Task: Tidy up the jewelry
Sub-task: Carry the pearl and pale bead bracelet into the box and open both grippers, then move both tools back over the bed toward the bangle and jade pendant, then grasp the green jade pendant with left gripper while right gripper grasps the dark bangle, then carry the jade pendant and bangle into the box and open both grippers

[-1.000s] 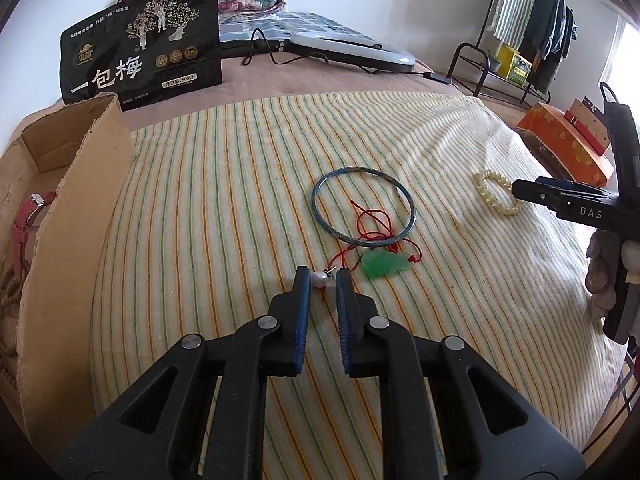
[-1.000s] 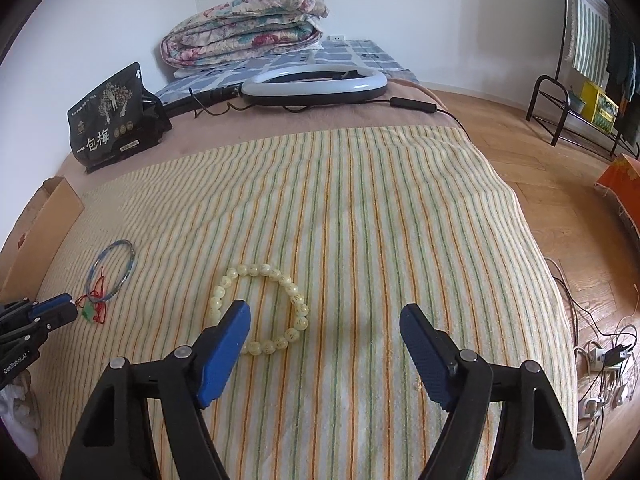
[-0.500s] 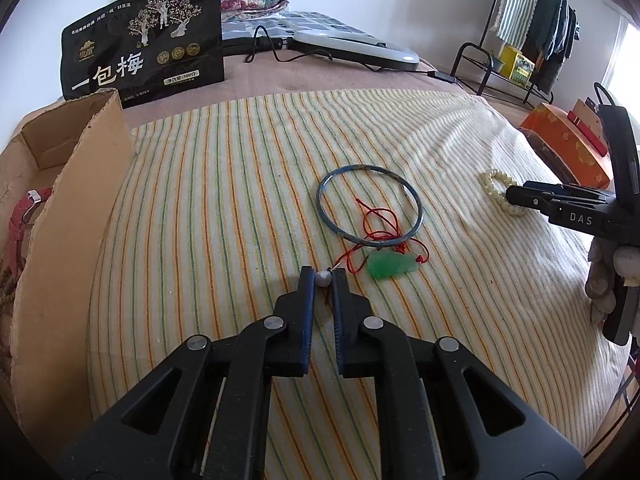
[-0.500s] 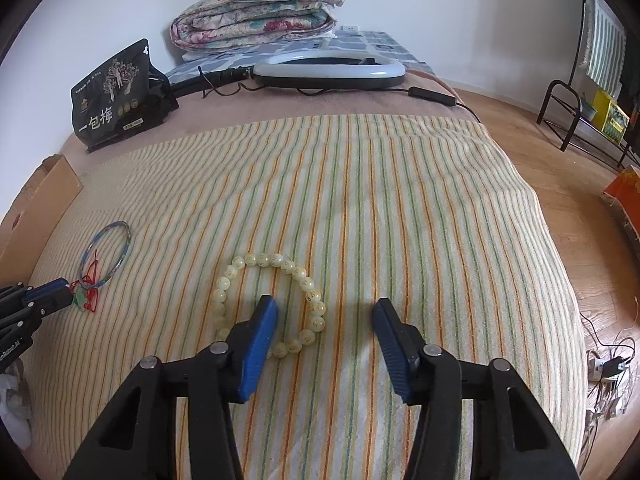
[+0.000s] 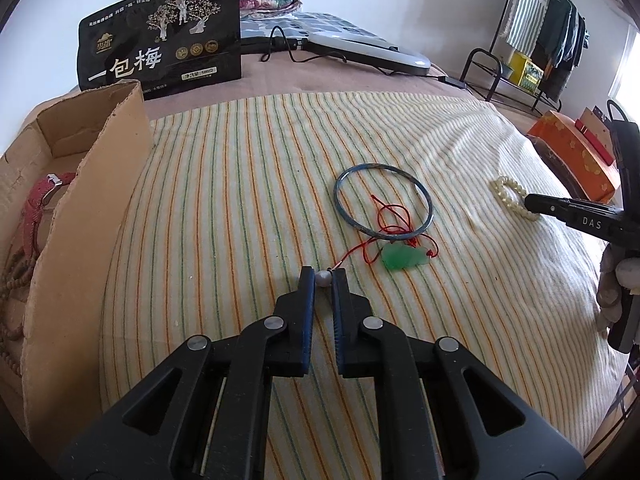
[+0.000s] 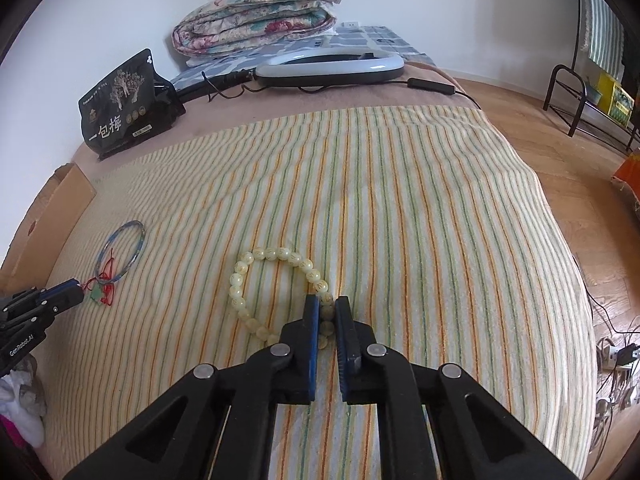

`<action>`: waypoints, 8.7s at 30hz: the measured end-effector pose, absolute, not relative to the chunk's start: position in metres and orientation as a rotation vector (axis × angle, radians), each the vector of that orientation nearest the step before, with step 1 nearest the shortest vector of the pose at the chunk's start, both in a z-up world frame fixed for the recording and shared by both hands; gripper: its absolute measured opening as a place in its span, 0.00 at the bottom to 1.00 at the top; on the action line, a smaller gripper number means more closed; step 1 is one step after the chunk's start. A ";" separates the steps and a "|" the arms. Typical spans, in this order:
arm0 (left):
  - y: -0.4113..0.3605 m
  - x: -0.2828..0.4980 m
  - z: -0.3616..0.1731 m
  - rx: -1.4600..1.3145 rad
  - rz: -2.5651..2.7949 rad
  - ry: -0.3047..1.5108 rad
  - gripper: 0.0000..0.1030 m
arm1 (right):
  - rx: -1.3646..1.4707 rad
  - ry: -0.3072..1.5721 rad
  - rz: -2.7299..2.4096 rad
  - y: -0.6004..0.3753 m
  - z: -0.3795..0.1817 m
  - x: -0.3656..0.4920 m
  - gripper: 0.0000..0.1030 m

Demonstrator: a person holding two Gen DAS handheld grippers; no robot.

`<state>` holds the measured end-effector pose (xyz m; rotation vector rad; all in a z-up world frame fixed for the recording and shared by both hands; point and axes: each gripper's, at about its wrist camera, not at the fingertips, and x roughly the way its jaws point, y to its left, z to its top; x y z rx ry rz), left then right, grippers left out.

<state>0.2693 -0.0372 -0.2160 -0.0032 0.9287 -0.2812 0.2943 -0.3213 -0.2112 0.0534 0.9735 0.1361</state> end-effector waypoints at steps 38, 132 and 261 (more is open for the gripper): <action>0.026 0.191 -0.099 -0.039 -0.247 0.676 0.06 | -0.055 0.721 0.296 -0.231 -0.069 0.221 0.05; 0.148 0.210 -0.095 -0.057 -0.045 0.677 0.65 | -0.052 0.696 0.459 -0.008 -0.075 0.294 1.00; -0.067 0.276 -0.178 0.039 -0.410 0.861 0.28 | -0.149 0.894 0.270 -0.234 -0.177 0.311 0.71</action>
